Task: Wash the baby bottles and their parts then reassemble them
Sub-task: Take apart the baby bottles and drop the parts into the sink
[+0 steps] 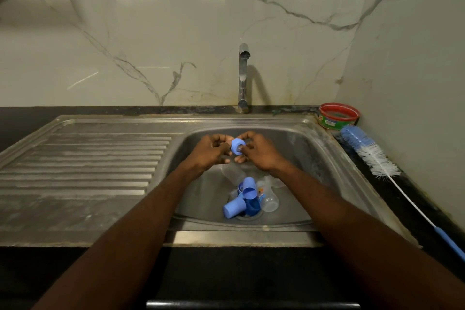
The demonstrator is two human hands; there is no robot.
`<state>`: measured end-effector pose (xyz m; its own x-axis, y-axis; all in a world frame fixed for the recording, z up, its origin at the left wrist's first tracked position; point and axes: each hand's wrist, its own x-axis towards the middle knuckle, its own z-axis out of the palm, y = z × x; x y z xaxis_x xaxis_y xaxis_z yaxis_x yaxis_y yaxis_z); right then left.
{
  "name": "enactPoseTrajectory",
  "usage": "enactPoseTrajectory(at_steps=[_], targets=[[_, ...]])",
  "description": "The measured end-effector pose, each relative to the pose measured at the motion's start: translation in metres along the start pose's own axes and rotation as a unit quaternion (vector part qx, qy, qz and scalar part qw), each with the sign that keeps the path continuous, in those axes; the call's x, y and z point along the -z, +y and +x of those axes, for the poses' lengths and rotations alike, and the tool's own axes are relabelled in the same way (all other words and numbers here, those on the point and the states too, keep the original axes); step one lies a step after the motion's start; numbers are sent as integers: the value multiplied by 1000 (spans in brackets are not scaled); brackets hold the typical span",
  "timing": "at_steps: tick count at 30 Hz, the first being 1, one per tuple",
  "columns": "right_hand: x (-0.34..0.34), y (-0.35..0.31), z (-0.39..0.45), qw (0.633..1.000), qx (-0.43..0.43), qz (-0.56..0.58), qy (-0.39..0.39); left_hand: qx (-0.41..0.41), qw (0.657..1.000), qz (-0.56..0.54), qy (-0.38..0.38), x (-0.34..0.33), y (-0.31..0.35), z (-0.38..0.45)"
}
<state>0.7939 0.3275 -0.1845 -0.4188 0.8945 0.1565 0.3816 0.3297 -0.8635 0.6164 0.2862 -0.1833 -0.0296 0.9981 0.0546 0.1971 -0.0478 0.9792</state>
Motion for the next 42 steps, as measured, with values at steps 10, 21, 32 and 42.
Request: enactPoseTrajectory(at_steps=[10,21,32,42], targets=[[7,-3,0,996,10,87,-18,21,992,-119,25,-5,3,4],[23,8,-4,987,-58,-126,-79,-29,965,255,57,3,-18,6],[30,15,-11,906,-125,-362,-178,-135,891,428,-72,-9,-27,12],[27,11,-12,923,-138,-343,-106,-181,913,363,-50,-8,-25,10]])
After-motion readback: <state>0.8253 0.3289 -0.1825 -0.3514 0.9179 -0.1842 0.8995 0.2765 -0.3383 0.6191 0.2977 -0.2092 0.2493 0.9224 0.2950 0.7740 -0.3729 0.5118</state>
